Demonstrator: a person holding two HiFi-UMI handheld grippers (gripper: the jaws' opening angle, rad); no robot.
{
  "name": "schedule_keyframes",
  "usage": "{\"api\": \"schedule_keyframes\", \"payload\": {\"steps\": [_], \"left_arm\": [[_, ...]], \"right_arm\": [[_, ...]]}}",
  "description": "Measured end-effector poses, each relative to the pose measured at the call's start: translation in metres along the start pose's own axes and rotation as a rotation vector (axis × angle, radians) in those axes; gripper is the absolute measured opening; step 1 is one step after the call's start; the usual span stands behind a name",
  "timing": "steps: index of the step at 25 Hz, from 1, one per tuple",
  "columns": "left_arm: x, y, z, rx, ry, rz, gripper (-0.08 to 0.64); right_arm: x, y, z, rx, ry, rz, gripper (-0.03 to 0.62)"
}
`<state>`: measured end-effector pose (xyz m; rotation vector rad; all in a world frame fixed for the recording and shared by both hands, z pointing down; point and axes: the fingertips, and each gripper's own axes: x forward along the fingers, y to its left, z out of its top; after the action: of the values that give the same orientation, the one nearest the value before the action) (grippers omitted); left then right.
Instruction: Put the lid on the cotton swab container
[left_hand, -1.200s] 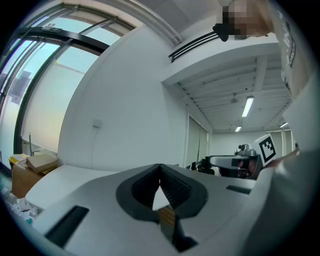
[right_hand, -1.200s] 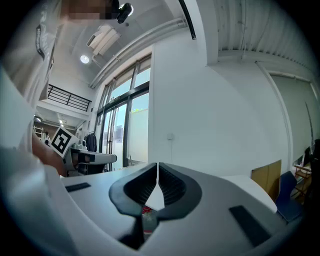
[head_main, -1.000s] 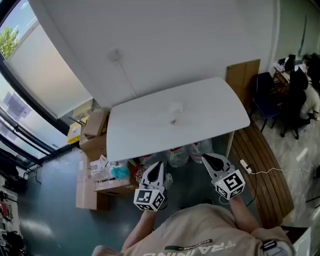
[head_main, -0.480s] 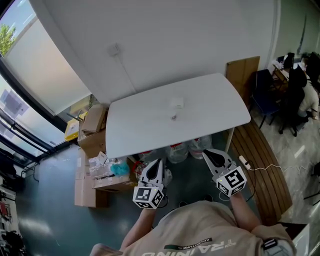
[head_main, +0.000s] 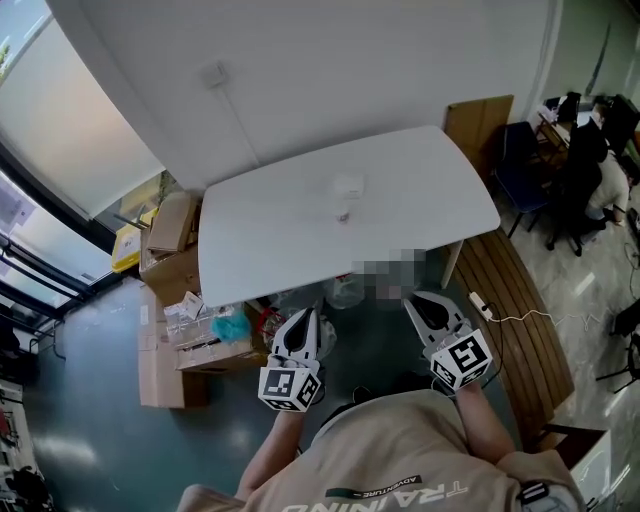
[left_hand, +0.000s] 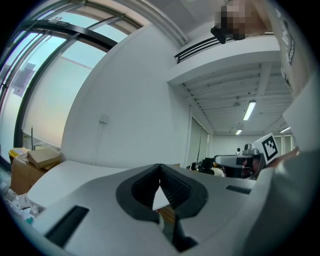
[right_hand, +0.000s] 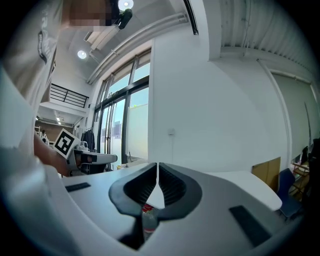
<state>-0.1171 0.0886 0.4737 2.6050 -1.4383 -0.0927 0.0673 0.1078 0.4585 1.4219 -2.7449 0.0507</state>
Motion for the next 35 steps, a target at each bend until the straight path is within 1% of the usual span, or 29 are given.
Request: {"api": "schedule_keyframes", "payload": {"steps": [3, 7, 10, 13, 17, 22, 25, 28, 31, 35], "left_arm": [[0.002, 0.011, -0.005, -0.022, 0.000, 0.010, 0.014], [0.012, 0.021, -0.013, -0.042, 0.025, 0.017, 0.012], [0.027, 0.024, -0.019, -0.047, 0.038, 0.028, 0.013], [0.052, 0.023, -0.017, -0.042, 0.039, 0.034, 0.014], [0.086, 0.020, -0.008, -0.022, 0.034, 0.028, 0.014], [0.130, 0.029, 0.001, -0.016, 0.014, 0.078, 0.014], [0.152, 0.026, 0.000, -0.017, 0.005, 0.085, 0.014], [0.164, 0.024, -0.006, -0.029, 0.008, 0.097, 0.014], [0.167, 0.026, -0.013, -0.052, 0.022, 0.117, 0.014], [0.172, 0.042, -0.011, -0.053, 0.041, 0.130, 0.014]], "right_arm": [[0.000, 0.001, -0.009, 0.014, 0.019, -0.021, 0.026], [0.008, -0.008, -0.012, 0.022, 0.031, -0.019, 0.026], [0.020, -0.025, -0.010, 0.018, 0.013, -0.010, 0.026], [0.040, -0.050, -0.010, 0.038, -0.008, -0.001, 0.026], [0.067, -0.079, -0.003, 0.042, -0.037, 0.046, 0.026], [0.098, -0.108, 0.000, 0.038, -0.041, 0.125, 0.026], [0.109, -0.124, -0.004, 0.038, -0.027, 0.155, 0.026], [0.118, -0.133, -0.012, 0.032, -0.004, 0.186, 0.026], [0.126, -0.136, -0.022, 0.053, 0.023, 0.206, 0.026], [0.143, -0.135, -0.025, 0.077, 0.035, 0.222, 0.026]]}}
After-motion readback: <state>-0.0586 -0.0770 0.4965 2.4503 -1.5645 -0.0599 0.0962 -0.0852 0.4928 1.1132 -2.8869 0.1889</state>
